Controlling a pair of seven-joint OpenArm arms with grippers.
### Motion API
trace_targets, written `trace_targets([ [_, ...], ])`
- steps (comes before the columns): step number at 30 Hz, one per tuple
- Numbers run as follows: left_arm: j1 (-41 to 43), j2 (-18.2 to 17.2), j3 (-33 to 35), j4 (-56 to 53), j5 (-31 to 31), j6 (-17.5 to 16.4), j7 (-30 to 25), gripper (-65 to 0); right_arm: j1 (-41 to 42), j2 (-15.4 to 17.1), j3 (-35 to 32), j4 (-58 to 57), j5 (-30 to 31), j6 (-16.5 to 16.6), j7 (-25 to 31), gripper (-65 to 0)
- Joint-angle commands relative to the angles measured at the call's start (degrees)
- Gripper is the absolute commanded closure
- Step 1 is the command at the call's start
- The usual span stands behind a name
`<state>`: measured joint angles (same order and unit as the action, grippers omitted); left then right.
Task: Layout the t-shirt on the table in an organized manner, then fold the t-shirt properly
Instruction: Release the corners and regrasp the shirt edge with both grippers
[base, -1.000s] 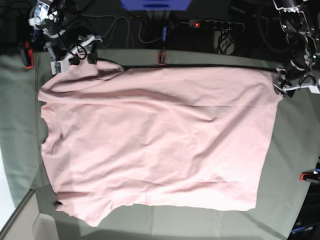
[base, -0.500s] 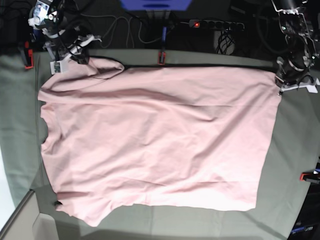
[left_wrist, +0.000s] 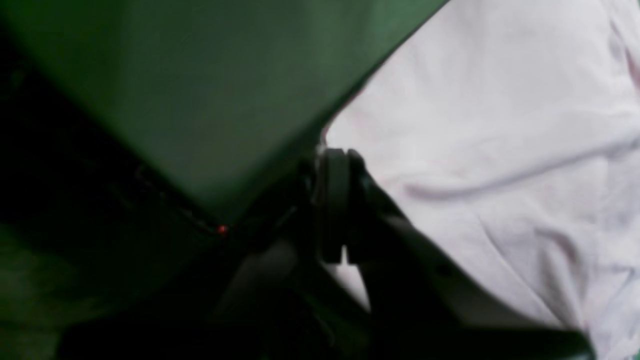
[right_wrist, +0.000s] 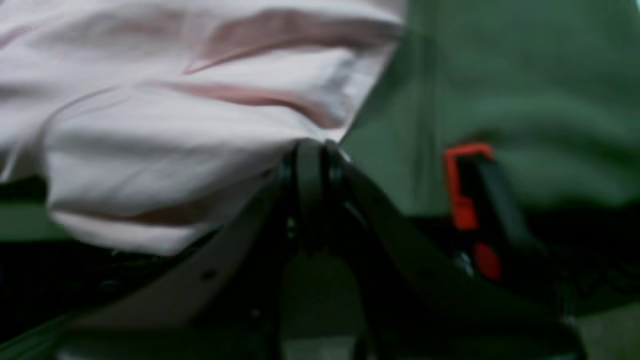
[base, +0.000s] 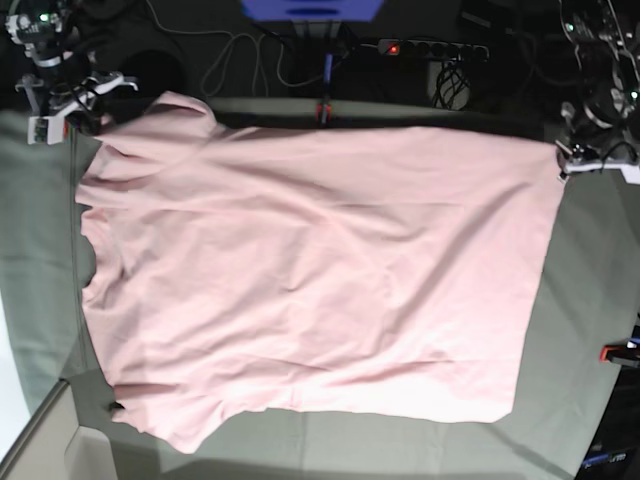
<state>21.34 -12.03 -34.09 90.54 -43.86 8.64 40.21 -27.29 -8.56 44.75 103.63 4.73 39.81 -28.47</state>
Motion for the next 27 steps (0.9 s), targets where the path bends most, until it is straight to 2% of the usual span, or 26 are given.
trace_targets([
  [1,-0.11,-0.76,-0.42,1.99,-0.50,0.01,-0.69,0.0,-0.45,0.34,0.92,1.20,0.67,0.19,1.17,0.0],
  [12,2.00,-0.85,-0.51,3.74,-0.50,0.01,-0.69,0.0,-9.33,-0.28,1.62,1.29,10.52,0.19,1.44,0.0],
  [21,1.91,-0.41,-4.82,3.66,-0.58,0.01,-0.69,0.0,-12.40,-0.44,2.06,7.97,16.15,0.19,1.26,0.0],
  [24,1.65,-0.41,-4.82,3.74,-0.58,0.01,-0.69,0.0,-12.58,-0.44,1.36,9.99,17.82,0.19,1.26,0.0],
  [27,1.29,-0.41,-4.73,3.39,-0.58,0.01,-0.69,0.0,-12.49,-0.44,-2.33,10.78,17.55,0.19,1.26,0.0],
])
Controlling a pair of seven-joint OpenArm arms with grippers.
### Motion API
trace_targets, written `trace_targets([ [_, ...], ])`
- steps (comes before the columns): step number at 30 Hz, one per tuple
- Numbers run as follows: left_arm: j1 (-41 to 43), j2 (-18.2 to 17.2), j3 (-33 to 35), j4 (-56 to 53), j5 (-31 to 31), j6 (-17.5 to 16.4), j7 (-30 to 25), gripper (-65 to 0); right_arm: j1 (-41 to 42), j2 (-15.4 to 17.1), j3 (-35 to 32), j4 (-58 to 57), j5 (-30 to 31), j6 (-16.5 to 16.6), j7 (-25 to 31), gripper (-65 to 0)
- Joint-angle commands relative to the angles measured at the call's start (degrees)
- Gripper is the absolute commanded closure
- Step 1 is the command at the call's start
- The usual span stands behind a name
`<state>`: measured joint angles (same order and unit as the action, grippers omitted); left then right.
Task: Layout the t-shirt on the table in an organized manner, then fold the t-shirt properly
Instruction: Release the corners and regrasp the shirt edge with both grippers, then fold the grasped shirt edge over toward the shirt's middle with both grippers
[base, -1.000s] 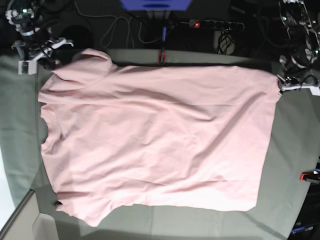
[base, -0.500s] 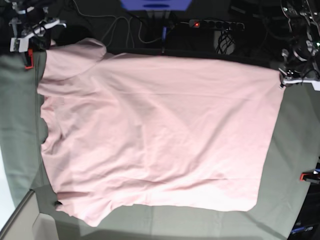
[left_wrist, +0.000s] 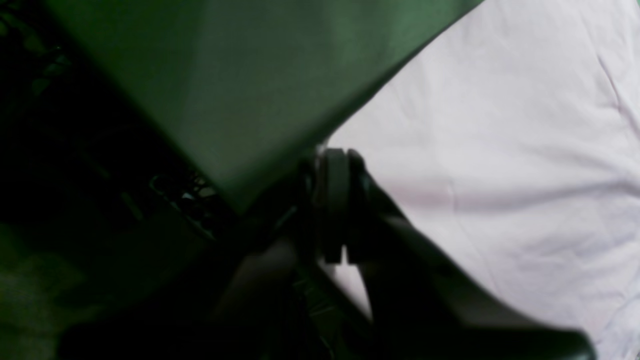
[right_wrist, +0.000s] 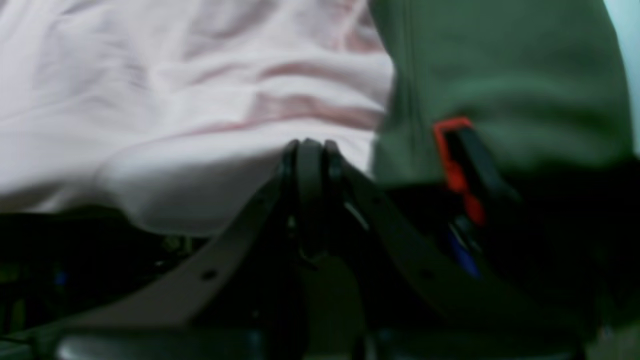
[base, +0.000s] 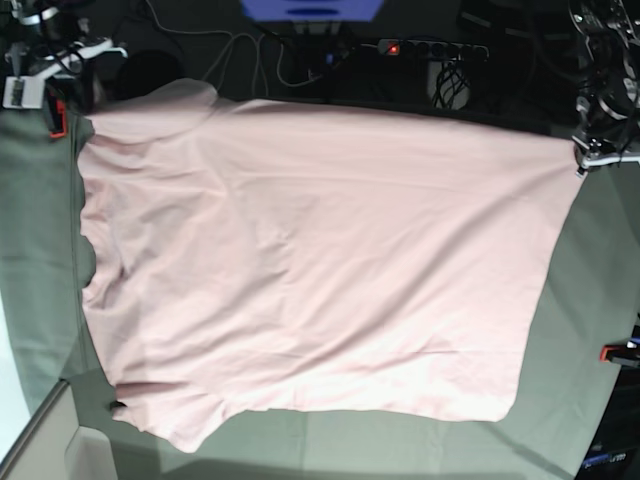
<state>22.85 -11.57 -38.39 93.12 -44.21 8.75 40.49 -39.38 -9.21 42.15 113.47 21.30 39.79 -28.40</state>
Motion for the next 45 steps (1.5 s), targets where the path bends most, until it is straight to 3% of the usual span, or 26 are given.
trace_targets([
  [1,-0.74,-0.87,-0.51,0.55,-0.23,-0.09,-0.97,0.0,-0.40,0.21,-0.96,0.86,0.81,0.21,1.28,0.0],
  [8,-5.75,-0.78,-0.16,0.02,0.21,-0.09,-0.97,0.0,6.63,0.21,-3.34,0.42,-4.20,0.21,1.11,0.0],
  [13,-10.59,-0.78,-0.07,-4.20,0.29,-0.09,-0.97,0.0,11.90,0.38,-3.07,0.42,-4.29,0.21,1.11,0.0],
  [22,-17.01,-1.13,1.25,-14.13,0.29,-0.09,-0.97,-0.1,19.11,6.00,-3.51,-7.23,-4.38,0.21,-3.47,0.0],
  [28,-19.64,-1.39,4.59,-16.68,0.29,-0.01,-0.97,-0.1,23.33,7.94,-3.51,-12.42,-4.46,0.21,-3.90,0.0],
  [33,-21.66,-1.39,4.59,-16.77,0.38,-0.01,-0.97,-0.1,27.99,7.59,-3.51,-13.38,-12.02,0.21,-3.90,0.0],
  [45,-29.05,-2.36,5.12,-24.24,0.38,-0.01,-0.97,-0.4,35.29,7.94,-3.25,-19.89,-18.88,0.21,-3.47,0.0],
])
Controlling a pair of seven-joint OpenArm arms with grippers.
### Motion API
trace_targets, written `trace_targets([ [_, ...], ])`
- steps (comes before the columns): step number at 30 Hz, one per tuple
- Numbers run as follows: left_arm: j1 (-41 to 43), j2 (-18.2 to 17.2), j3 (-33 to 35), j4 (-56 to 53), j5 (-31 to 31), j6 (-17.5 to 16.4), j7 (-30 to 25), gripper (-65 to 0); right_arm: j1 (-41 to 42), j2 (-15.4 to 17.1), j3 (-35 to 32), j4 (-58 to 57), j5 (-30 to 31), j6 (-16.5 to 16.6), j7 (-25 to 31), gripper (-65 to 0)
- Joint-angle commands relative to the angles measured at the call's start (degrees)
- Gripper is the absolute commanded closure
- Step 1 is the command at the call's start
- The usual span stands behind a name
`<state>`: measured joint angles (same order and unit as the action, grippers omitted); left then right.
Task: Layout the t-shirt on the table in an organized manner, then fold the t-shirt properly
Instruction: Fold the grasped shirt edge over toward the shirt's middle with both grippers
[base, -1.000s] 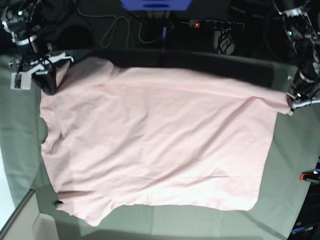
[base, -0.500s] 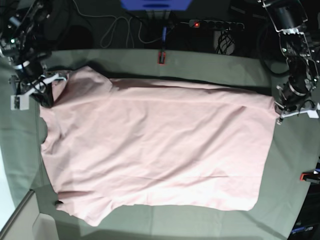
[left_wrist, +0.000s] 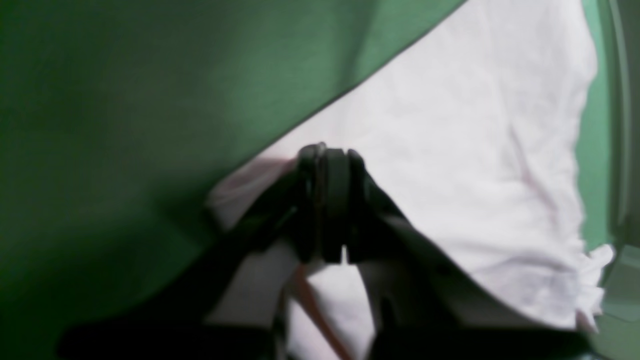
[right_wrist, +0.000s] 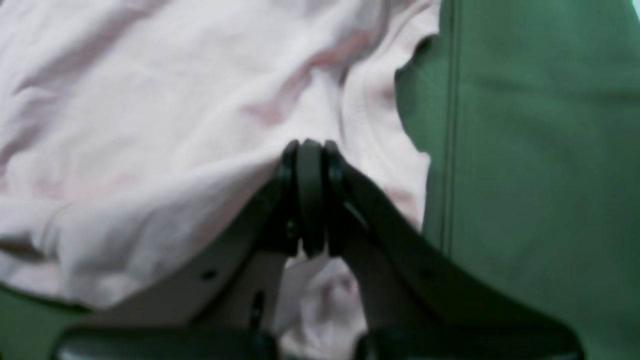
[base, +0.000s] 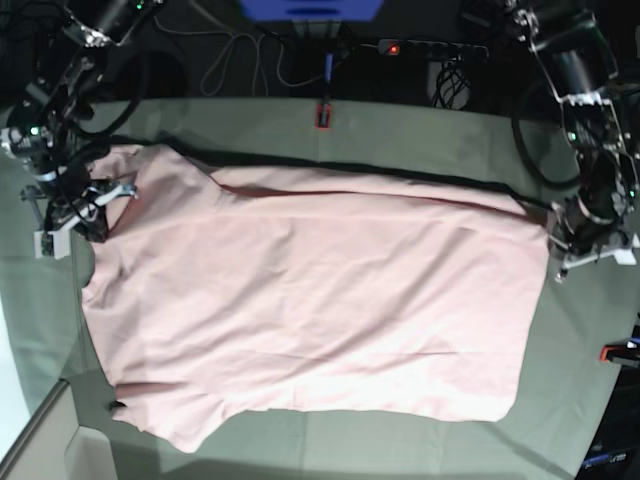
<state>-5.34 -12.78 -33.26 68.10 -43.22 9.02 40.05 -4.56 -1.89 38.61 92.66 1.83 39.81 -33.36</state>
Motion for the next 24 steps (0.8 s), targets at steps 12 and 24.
trace_targets([
  [12,-5.07,-2.74,2.97,-0.27,-0.60,-0.27,-0.54,-0.4,4.43,0.62,0.03,-0.40,0.50,0.19,1.06,0.0],
  [24,-8.15,-2.57,3.06,-1.06,-0.51,0.08,-0.54,-0.5,11.11,2.20,0.03,-6.99,-5.83,0.19,1.32,0.0],
])
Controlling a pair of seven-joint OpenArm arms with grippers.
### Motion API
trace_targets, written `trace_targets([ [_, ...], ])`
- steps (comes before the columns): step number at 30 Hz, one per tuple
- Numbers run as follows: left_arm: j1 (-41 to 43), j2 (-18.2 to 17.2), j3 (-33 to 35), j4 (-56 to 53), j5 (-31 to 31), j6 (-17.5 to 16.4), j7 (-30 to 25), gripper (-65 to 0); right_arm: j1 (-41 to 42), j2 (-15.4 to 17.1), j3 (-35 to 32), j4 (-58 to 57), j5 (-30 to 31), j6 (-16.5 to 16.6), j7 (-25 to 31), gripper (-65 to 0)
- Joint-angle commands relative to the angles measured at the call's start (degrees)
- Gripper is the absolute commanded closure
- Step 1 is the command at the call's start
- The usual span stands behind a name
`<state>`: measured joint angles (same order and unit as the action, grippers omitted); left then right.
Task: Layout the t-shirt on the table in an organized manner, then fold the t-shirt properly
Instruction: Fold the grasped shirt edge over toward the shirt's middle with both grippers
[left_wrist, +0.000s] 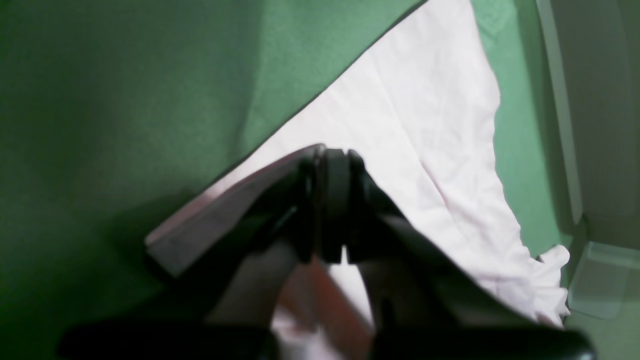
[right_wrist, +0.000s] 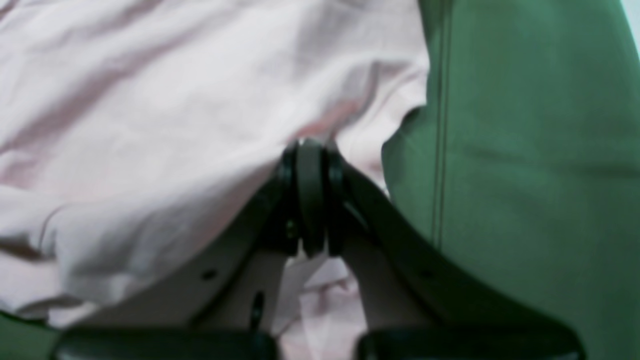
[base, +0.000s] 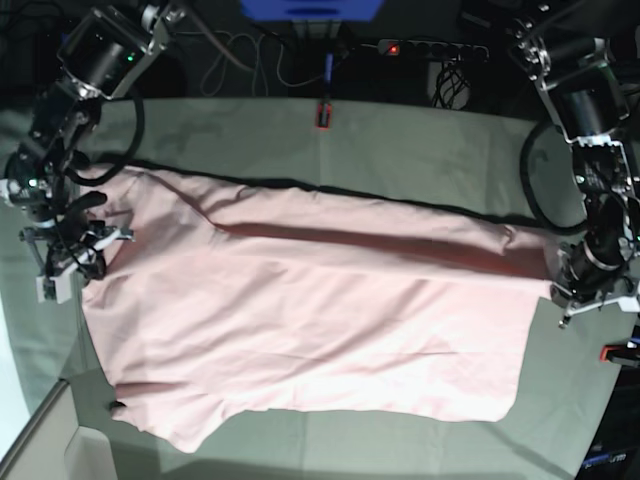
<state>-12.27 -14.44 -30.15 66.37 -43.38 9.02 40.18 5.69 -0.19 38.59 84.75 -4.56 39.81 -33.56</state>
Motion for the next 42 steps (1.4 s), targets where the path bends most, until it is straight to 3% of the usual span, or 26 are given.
trace_targets([
  [1,-1.31,-0.99,-0.05,-0.48,-0.36,0.08,-0.67,-0.5,1.12,0.49,0.05,0.83,0.12,0.19,1.52,0.0],
  [5,-2.19,-1.17,-0.05,-5.93,-0.36,0.00,-0.76,-2.4,2.35,0.49,0.05,-0.22,-1.20,0.19,1.34,0.0],
  [11,-3.33,-1.87,-0.05,-8.83,-0.36,0.17,-0.67,-27.8,4.20,1.37,0.05,-5.06,-3.57,0.19,1.34,-1.4],
  [17,-3.24,-2.57,-0.05,-8.48,-0.54,0.00,-0.67,-46.8,4.64,1.90,0.40,-3.92,-3.57,0.19,1.25,-17.5],
  [20,-1.31,-2.84,-0.13,-4.43,-0.54,0.08,-0.58,-53.3,4.02,1.81,0.49,-1.19,-3.57,0.19,1.25,-26.2],
  [23,3.79,-2.31,-0.13,0.84,-0.80,0.08,-0.67,-55.4,2.09,1.81,0.49,1.80,-3.49,0.19,1.25,-30.5],
  [31,14.69,0.50,-0.13,6.55,-0.54,-0.09,-1.19,-55.3,-1.78,-0.91,6.03,5.76,-3.22,0.19,1.52,-30.6],
  [38,12.23,0.50,-0.49,2.16,-0.36,-0.09,-1.28,-55.2,-3.54,-1.00,6.20,5.76,-3.22,0.19,1.69,-30.6],
  [42,9.33,0.50,-0.13,-1.01,3.51,-0.18,-1.19,-52.0,-4.24,-1.00,6.29,5.76,-3.22,0.19,1.61,-30.6],
])
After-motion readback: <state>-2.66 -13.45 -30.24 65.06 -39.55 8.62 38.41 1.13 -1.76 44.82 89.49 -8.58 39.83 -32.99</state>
